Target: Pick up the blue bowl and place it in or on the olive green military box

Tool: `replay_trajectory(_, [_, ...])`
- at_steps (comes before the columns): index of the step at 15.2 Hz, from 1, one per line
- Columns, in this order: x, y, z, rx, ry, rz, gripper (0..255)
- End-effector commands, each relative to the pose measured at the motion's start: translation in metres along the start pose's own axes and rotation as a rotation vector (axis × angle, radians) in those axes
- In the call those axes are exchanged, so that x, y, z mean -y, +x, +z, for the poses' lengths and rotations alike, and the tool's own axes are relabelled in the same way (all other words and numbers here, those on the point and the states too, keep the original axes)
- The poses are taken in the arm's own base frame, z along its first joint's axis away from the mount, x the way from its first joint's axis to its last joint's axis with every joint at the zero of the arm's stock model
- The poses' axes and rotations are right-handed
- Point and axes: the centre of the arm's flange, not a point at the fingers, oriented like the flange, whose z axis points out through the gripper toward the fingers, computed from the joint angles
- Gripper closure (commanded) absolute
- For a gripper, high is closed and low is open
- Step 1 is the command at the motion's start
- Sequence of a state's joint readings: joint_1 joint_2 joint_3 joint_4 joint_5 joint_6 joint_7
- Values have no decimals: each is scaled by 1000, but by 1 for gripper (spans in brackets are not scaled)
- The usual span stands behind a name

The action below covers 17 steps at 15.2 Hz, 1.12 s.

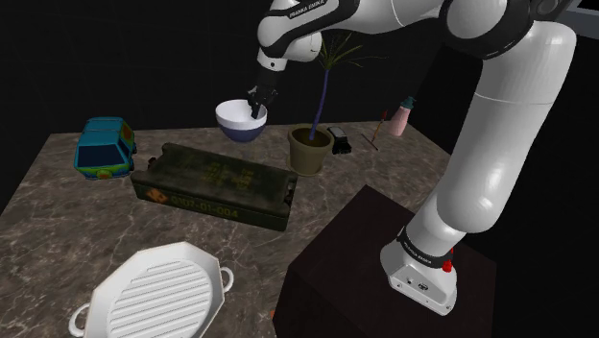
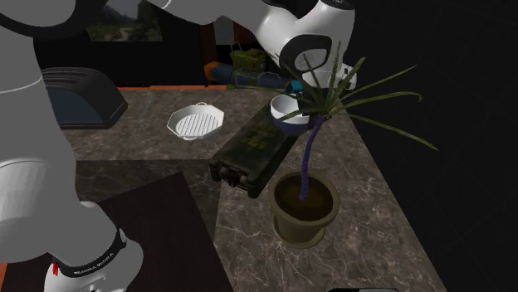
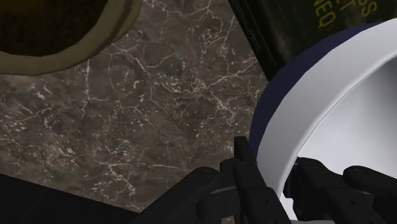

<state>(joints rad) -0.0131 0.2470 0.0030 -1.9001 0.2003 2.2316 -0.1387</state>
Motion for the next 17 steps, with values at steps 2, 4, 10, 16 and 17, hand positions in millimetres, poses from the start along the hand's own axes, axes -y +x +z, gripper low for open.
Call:
replay_trajectory(2, [37, -14, 1, -1, 0, 1, 255])
replay_trajectory(4, [62, -23, 1, -1, 0, 1, 255])
replay_trajectory(10, [118, -44, 8, -1, 0, 1, 255])
replay_trajectory(16, [113, -47, 39, -1, 0, 1, 255])
replay_trajectory(17, [113, -48, 44, -1, 0, 1, 255])
